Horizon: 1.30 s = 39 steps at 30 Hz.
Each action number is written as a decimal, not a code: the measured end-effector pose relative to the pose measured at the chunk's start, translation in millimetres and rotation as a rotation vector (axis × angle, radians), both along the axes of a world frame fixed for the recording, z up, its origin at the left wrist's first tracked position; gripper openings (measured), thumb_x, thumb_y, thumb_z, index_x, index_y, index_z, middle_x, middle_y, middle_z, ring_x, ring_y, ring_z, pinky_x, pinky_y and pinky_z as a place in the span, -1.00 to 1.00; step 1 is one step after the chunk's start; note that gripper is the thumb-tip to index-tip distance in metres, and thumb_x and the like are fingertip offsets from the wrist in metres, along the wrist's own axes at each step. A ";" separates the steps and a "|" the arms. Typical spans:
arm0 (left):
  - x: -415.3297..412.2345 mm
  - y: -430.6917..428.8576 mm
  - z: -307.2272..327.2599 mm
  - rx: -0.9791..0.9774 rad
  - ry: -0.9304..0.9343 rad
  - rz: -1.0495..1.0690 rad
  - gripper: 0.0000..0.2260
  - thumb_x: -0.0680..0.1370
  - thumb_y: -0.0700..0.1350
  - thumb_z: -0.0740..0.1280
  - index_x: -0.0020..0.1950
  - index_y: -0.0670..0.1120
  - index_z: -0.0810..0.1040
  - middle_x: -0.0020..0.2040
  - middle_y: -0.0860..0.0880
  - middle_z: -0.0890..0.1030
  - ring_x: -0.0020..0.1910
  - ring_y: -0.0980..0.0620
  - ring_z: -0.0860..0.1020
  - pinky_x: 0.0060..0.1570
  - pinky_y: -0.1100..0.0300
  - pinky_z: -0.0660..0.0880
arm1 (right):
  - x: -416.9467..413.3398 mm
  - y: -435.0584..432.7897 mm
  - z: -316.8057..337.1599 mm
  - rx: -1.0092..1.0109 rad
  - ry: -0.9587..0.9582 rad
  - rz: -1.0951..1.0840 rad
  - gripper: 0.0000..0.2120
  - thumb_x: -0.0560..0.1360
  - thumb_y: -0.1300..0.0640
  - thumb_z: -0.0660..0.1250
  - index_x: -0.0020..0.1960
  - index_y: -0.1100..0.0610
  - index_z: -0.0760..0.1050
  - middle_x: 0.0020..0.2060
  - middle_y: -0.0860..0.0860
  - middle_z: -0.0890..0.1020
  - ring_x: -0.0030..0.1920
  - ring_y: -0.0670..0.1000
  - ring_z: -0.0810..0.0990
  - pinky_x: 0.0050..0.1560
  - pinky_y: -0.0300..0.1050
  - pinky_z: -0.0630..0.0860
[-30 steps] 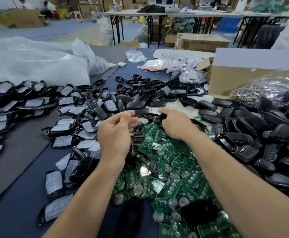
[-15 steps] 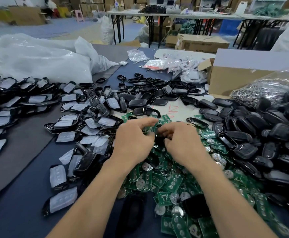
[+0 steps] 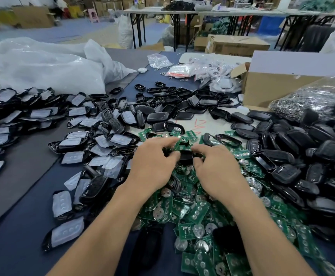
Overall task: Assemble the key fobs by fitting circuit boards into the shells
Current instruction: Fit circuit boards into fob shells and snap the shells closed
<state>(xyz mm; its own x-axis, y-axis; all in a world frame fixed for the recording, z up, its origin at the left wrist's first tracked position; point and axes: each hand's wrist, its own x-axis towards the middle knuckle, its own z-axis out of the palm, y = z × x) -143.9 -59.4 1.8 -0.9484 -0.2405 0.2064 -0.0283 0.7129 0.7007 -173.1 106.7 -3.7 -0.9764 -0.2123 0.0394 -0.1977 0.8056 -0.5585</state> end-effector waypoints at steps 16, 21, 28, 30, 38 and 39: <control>6.2 1.7 11.8 0.389 0.170 0.178 -0.85 0.56 -0.10 0.48 0.02 0.17 0.70 -0.33 0.11 0.71 -0.47 -0.01 0.64 -0.42 0.18 0.59 | 13.4 -0.1 9.2 -0.013 0.124 -0.091 -0.81 0.58 0.08 0.43 -0.18 -0.10 0.53 0.44 -0.13 0.49 0.46 0.01 0.31 0.48 0.10 0.25; 2.6 1.1 10.3 0.584 0.089 0.137 -0.84 0.53 -0.12 0.56 0.05 0.09 0.71 -0.19 0.17 0.75 -0.39 0.03 0.72 -0.34 0.24 0.66 | 15.4 2.1 9.8 -0.358 0.236 -0.164 -0.78 0.63 0.13 0.36 -0.16 -0.09 0.49 -0.10 -0.19 0.65 -0.13 -0.15 0.57 -0.01 -0.11 0.55; -4.6 -4.5 4.4 0.657 0.066 0.118 -0.86 0.53 -0.21 0.55 0.03 0.00 0.75 -0.15 0.10 0.77 -0.32 -0.03 0.74 -0.25 0.22 0.68 | 12.8 5.6 13.5 -0.805 -0.034 -0.171 -0.70 0.61 0.30 0.28 -0.06 -0.12 0.51 -0.33 0.06 0.71 -0.30 0.15 0.69 -0.31 0.10 0.55; -6.3 -2.2 2.4 0.679 0.057 0.103 -0.86 0.53 -0.22 0.54 0.02 0.00 0.74 -0.15 0.10 0.77 -0.31 -0.04 0.75 -0.23 0.22 0.68 | 10.3 6.7 11.5 -0.811 -0.052 -0.157 -0.66 0.54 0.34 0.35 0.03 -0.12 0.58 -0.29 0.01 0.73 -0.30 0.04 0.69 -0.24 0.00 0.59; -11.1 9.1 1.3 0.749 0.023 0.021 -0.74 0.50 -0.40 0.50 -0.07 -0.02 0.70 -0.18 -0.01 0.77 -0.23 -0.05 0.76 -0.20 0.23 0.67 | 8.6 2.8 5.8 -0.699 0.029 -0.139 -0.85 0.40 0.15 0.37 -0.13 -0.09 0.59 -0.32 -0.06 0.66 -0.43 -0.03 0.44 -0.35 0.04 0.45; -10.4 9.7 1.6 0.735 0.026 0.019 -0.74 0.50 -0.40 0.50 -0.08 -0.03 0.70 -0.19 0.00 0.77 -0.24 -0.04 0.76 -0.21 0.25 0.66 | 8.6 2.7 5.5 -0.672 0.051 -0.137 -0.86 0.43 0.16 0.38 -0.14 -0.09 0.56 -0.30 -0.05 0.65 -0.44 -0.06 0.41 -0.36 0.01 0.42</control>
<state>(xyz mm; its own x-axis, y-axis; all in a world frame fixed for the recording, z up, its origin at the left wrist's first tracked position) -154.3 -49.7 3.4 -0.9398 -0.3415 0.0080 -0.0126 0.0582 0.9982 -164.5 109.4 1.7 -0.9861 -0.0009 0.1659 -0.1582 0.3071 -0.9384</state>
